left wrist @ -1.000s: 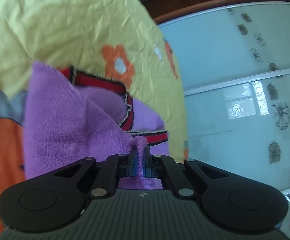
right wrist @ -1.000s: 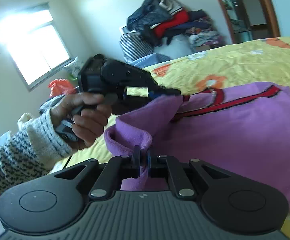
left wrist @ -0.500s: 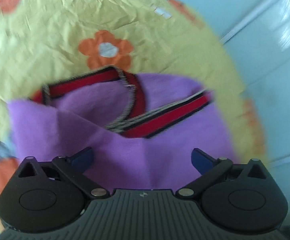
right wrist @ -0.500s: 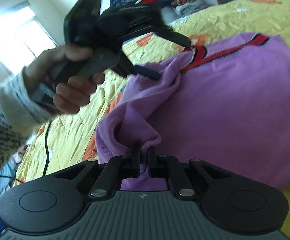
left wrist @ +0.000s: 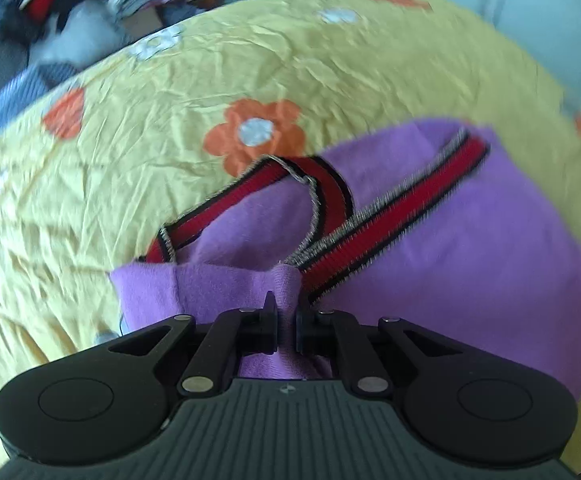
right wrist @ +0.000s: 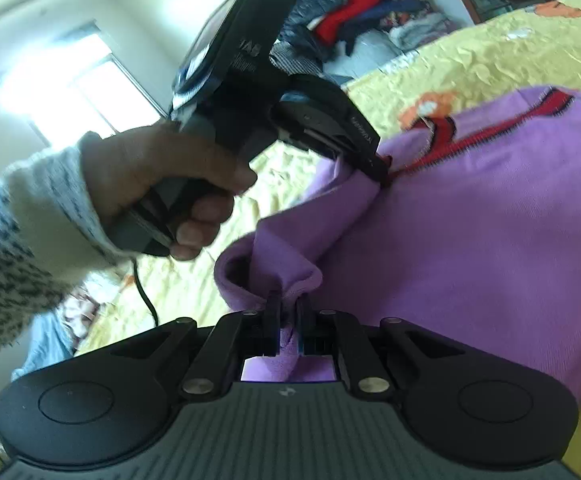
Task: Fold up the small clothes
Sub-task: 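Lift the sweater with both tools and fold it over onto itself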
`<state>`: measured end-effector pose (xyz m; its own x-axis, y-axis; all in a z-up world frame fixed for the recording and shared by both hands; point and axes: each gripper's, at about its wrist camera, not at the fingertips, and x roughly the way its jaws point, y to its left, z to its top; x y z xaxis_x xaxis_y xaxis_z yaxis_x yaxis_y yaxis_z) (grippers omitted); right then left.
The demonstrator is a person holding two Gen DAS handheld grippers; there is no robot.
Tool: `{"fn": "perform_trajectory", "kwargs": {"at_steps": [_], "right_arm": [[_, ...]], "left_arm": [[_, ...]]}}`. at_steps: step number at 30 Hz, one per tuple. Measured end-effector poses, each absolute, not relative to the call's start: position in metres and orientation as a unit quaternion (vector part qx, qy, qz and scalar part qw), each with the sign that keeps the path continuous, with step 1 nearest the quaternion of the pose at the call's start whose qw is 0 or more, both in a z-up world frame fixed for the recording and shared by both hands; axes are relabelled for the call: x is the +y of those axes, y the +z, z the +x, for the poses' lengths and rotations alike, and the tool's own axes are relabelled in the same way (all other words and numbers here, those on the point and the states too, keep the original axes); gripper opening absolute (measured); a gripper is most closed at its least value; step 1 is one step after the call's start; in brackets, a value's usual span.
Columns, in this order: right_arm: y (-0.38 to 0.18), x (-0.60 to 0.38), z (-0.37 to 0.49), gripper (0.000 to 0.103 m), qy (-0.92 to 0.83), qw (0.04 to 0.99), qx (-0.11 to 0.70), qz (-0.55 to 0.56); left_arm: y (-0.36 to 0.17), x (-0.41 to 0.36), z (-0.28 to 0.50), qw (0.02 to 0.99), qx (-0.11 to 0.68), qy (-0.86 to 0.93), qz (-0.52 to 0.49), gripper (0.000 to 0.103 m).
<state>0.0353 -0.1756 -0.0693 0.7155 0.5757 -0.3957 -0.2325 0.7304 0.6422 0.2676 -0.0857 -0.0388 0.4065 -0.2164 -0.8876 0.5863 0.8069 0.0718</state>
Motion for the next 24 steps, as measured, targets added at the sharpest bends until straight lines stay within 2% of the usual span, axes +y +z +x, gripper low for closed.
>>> {"fn": "perform_trajectory", "kwargs": {"at_steps": [5, 9, 16, 24], "right_arm": [[-0.054, -0.181, 0.034, 0.007, 0.232, 0.892, 0.275, 0.274], [-0.044, -0.193, 0.027, 0.006, 0.215, 0.901, 0.262, 0.270], [-0.046, -0.250, 0.002, 0.006, 0.141, 0.912, 0.236, 0.303], [-0.087, -0.302, -0.028, 0.006, 0.031, 0.899, 0.241, 0.363]], "left_arm": [[-0.014, -0.055, 0.284, 0.829, 0.497, -0.252, 0.038, 0.009], [-0.003, -0.056, 0.295, 0.827, 0.498, -0.259, -0.038, 0.008], [-0.009, -0.122, 0.299, 0.820, 0.494, -0.284, -0.059, 0.008], [-0.045, -0.220, 0.286, 0.805, 0.502, -0.315, -0.038, 0.007]]}}
